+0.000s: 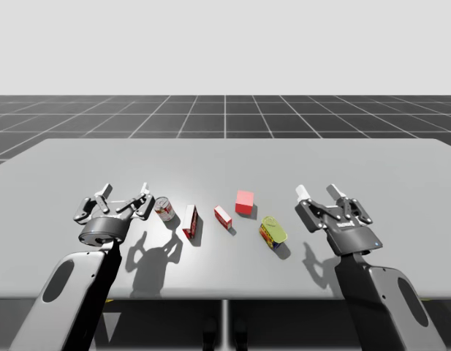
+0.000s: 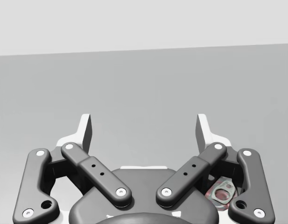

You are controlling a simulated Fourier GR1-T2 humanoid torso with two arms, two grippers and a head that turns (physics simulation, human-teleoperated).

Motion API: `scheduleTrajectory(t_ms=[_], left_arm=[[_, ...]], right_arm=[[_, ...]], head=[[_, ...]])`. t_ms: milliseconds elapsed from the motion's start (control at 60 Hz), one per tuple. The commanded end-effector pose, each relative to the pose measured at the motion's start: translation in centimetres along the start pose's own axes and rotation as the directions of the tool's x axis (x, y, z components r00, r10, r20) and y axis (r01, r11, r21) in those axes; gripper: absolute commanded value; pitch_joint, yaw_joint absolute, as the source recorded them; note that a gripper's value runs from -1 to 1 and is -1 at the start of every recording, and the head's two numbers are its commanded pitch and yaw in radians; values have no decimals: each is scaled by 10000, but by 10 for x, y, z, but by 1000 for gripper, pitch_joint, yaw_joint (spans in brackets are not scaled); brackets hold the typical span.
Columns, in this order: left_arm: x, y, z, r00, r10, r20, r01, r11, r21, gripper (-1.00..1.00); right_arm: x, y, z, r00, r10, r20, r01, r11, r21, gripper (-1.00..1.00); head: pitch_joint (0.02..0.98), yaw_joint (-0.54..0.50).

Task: Find the red cube and pick it up.

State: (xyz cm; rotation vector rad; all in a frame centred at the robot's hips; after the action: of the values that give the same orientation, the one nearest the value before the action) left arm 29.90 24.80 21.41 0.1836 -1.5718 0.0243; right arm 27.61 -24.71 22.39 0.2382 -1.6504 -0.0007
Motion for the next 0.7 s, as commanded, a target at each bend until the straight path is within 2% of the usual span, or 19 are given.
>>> scheduleTrajectory(t_ms=[17, 133, 367, 500, 700], left_arm=[[-1, 0, 0, 10000, -80, 7, 80, 10000, 26, -1000], [-1, 0, 0, 9999, -104, 4, 104, 9999, 77, -1000], [0, 1, 0, 10000, -90, 10, 90, 9999, 96, -1000], [0, 0, 0, 10000, -91, 28, 91, 9999, 79, -1000], [0, -1, 0, 9999, -109, 55, 108, 9999, 76, -1000]], right_arm=[[0, -1, 0, 10000, -11, -37, 11, 10000, 3, -1000], [0, -1, 0, 10000, -3, -70, 3, 10000, 23, -1000], [-1, -1, 0, 10000, 31, -92, -31, 10000, 51, -1000], [-1, 0, 0, 9999, 84, -97, -84, 10000, 48, -1000], [-2, 0, -1, 9999, 145, -89, -144, 9999, 57, -1000]], head=[[448, 20], [551, 21], [685, -4], [745, -37], [775, -104]])
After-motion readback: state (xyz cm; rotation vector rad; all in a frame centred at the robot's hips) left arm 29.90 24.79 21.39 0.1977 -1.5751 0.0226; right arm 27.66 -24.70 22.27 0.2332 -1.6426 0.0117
